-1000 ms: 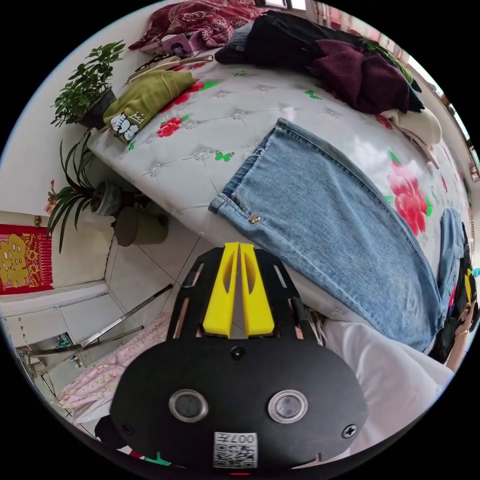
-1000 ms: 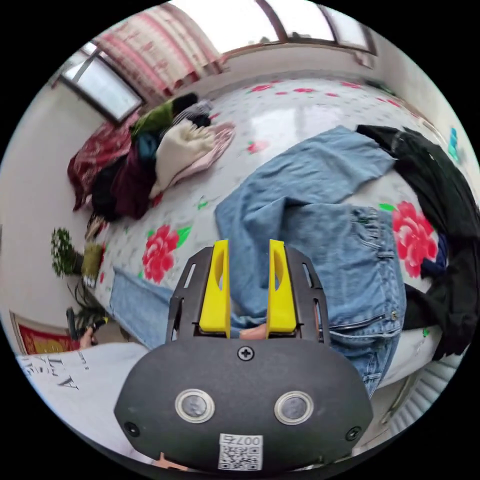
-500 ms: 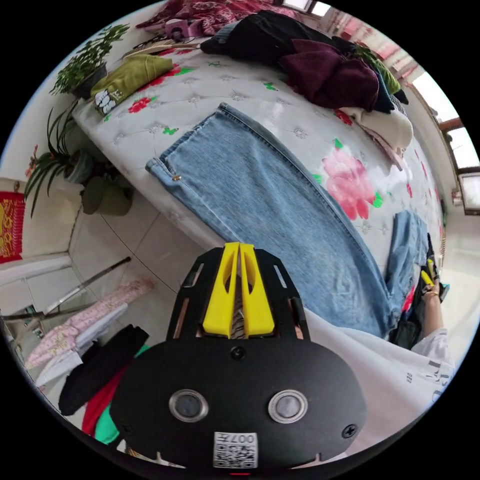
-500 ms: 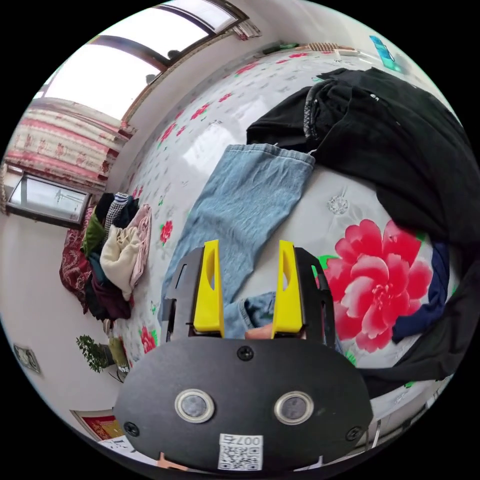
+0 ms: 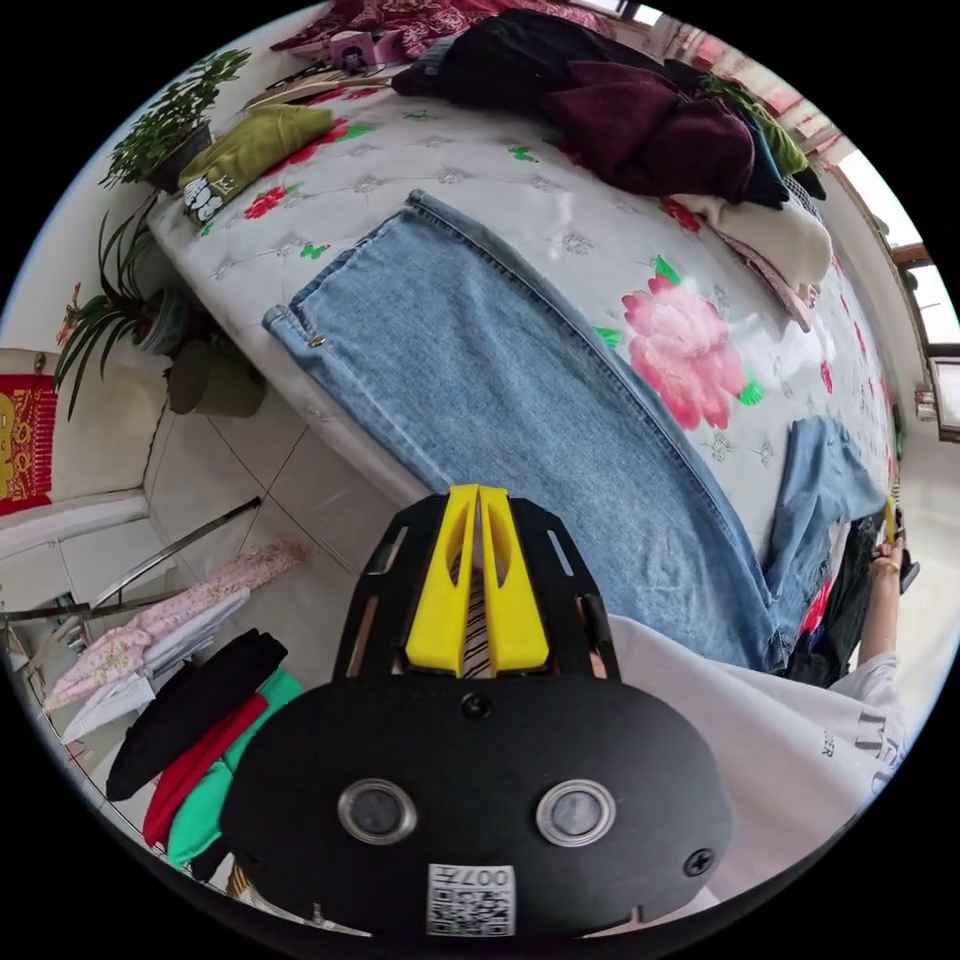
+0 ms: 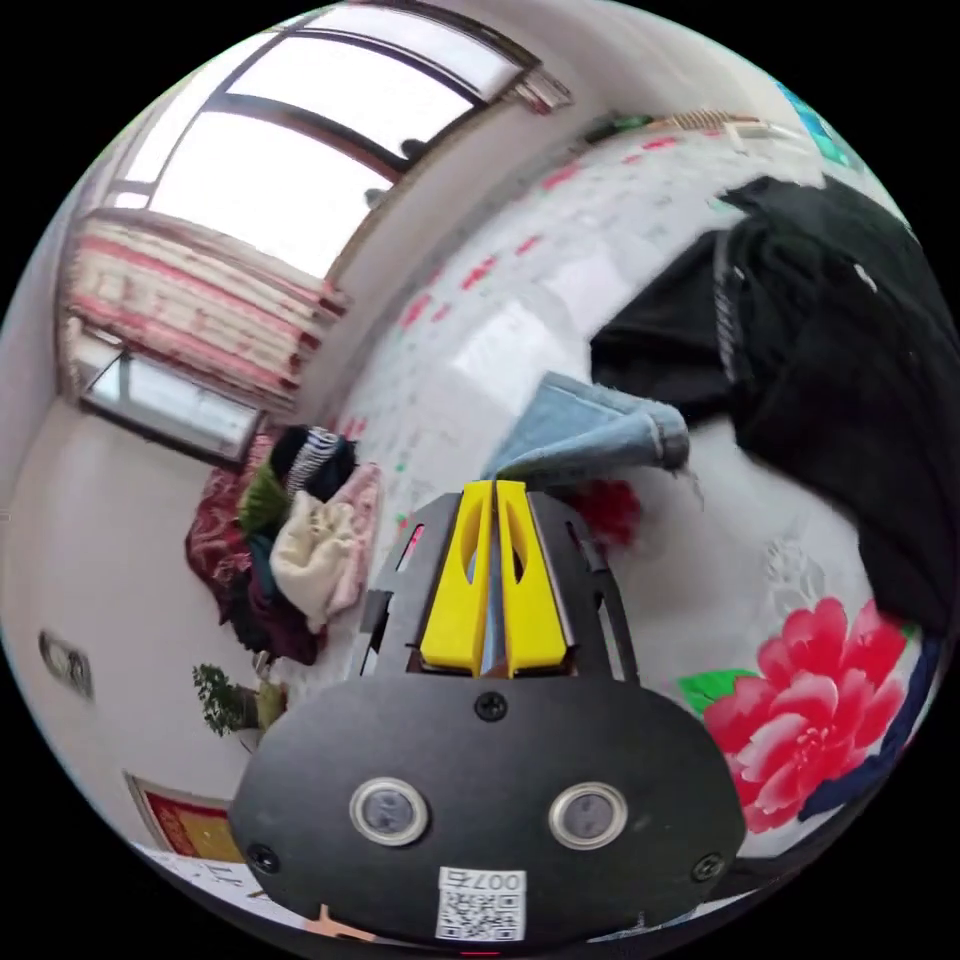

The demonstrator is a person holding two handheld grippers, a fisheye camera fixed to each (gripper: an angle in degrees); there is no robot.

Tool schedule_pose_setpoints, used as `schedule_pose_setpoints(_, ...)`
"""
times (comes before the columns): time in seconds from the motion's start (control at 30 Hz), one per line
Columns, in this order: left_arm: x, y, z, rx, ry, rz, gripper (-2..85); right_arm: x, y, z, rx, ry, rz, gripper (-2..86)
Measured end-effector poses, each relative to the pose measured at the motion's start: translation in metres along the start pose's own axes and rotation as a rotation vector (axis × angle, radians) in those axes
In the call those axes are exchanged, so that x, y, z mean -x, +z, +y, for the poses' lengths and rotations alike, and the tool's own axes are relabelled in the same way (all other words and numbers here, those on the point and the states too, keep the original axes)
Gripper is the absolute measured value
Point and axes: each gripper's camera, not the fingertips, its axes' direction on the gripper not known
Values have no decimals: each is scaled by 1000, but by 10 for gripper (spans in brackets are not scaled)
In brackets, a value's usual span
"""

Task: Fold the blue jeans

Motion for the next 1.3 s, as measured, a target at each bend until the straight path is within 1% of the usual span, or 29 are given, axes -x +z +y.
schedule_pose_setpoints(0.03,-1,2,-3,1,8,3,-10,58,-10,-4,-20,-123,-35,0)
schedule_pose_setpoints(0.07,-4,5,-9,0,22,11,-10,90,-15,-4,-30,-184,-58,0)
schedule_pose_setpoints(0.13,-4,8,-18,-12,42,26,-10,223,-36,14,-79,-411,-211,-1)
schedule_pose_setpoints(0.17,-3,10,-24,-20,55,37,-10,257,-40,23,-83,-465,-256,-1)
schedule_pose_setpoints(0.23,3,11,-32,-36,69,45,-10,395,-43,77,-64,-694,-413,0)
schedule_pose_setpoints(0.27,8,12,-37,-48,84,42,-10,431,-40,96,-50,-751,-440,1)
schedule_pose_setpoints(0.33,17,15,-44,-64,104,11,-10,558,-11,180,45,-939,-506,6)
schedule_pose_setpoints(0.37,24,18,-49,-68,115,-13,-10,587,1,204,70,-986,-508,7)
schedule_pose_setpoints(0.43,33,21,-56,-78,139,-39,-10,683,69,306,219,-1105,-520,25)
schedule_pose_setpoints(0.47,39,23,-60,-85,158,-62,-10,702,90,331,279,-1128,-520,33)
schedule_pose_setpoints(0.53,46,24,-65,-91,185,-87,-10,753,185,430,597,-1190,-418,63)
schedule_pose_setpoints(0.6,56,24,-71,-112,226,-120,-10,760,225,487,733,-1215,-347,74)
schedule_pose_setpoints(0.67,62,26,-75,-122,258,-145,-10,746,235,522,768,-1191,-326,79)
schedule_pose_setpoints(0.77,64,40,-86,-96,327,-188,-10,692,235,552,844,-1102,-252,83)
schedule_pose_setpoints(0.83,60,52,-93,-57,386,-230,-9,622,223,560,894,-995,-124,86)
schedule_pose_setpoints(0.87,55,52,-93,-66,456,-246,-10,603,218,560,899,-965,-85,86)
schedule_pose_setpoints(0.93,49,53,-95,-38,527,-271,-10,521,181,549,858,-818,86,87)
schedule_pose_setpoints(0.97,45,53,-95,-18,562,-295,-10,501,169,545,842,-773,128,88)
schedule_pose_setpoints(1.0,44,54,-96,5,586,-317,-10,462,144,537,811,-670,204,92)
schedule_pose_setpoints(1.03,44,55,-96,12,594,-325,-10,426,116,529,774,-565,254,96)
schedule_pose_setpoints(1.13,50,55,-93,56,607,-338,-10,351,50,527,684,-375,370,105)
schedule_pose_setpoints(1.2,62,56,-90,105,567,-334,-9,313,12,530,642,-265,400,112)
schedule_pose_setpoints(1.3,79,51,-82,89,501,-345,-8,251,-68,540,504,-39,371,123)
